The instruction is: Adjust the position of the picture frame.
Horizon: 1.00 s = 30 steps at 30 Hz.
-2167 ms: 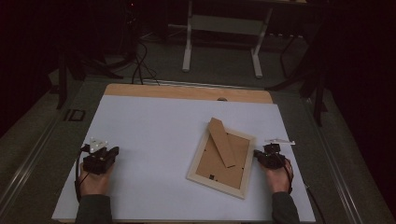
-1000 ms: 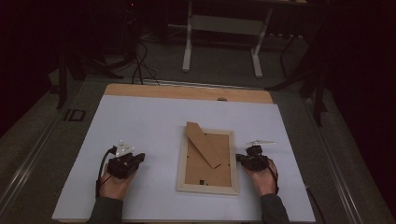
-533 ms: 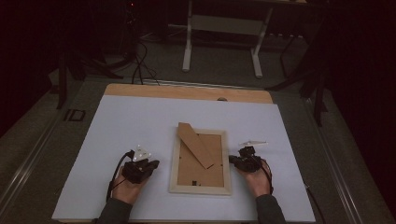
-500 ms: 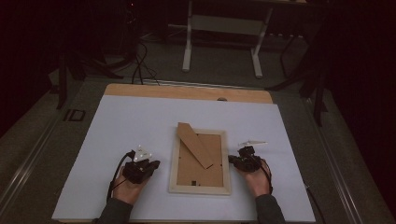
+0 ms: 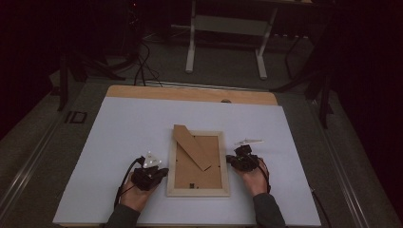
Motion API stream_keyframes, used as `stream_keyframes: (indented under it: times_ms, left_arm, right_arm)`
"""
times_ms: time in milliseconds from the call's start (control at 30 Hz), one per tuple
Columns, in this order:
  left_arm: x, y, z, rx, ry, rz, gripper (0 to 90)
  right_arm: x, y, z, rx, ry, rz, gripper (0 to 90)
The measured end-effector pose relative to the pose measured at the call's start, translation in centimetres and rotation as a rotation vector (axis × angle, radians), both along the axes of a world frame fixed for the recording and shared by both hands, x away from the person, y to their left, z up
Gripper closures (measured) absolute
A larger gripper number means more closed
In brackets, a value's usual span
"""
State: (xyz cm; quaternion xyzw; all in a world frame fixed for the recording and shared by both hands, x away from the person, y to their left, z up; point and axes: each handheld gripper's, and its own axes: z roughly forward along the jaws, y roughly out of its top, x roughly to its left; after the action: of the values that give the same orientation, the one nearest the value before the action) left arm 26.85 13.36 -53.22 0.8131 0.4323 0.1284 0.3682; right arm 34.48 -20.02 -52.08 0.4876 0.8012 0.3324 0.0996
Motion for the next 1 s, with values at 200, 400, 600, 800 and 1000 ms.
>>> stream_keyframes:
  times_ms: [200,400,600,800,1000]
  left_arm:
    - [-0.3,-0.2,0.0,0.004,0.001,0.0,90.0]
    - [-0.6,-0.4,0.0,-0.004,0.009,-0.008,90.0]
    - [-1.1,-1.1,0.2,-0.006,-0.006,-0.038,90.0]
    - [-1.7,-2.2,0.2,-0.004,-0.015,-0.07,90.0]
    - [-2.1,-2.9,0.2,-0.01,-0.02,-0.08,90.0]
  right_arm:
    - [0.8,0.4,0.1,-0.004,0.006,-0.014,90.0]
    - [1.9,1.0,0.1,-0.021,0.005,-0.035,90.0]
    - [3.0,1.4,0.0,-0.032,-0.001,-0.047,90.0]
    - [4.4,2.0,0.0,-0.069,0.006,-0.046,90.0]
    - [5.4,2.1,0.1,-0.061,0.016,-0.055,90.0]
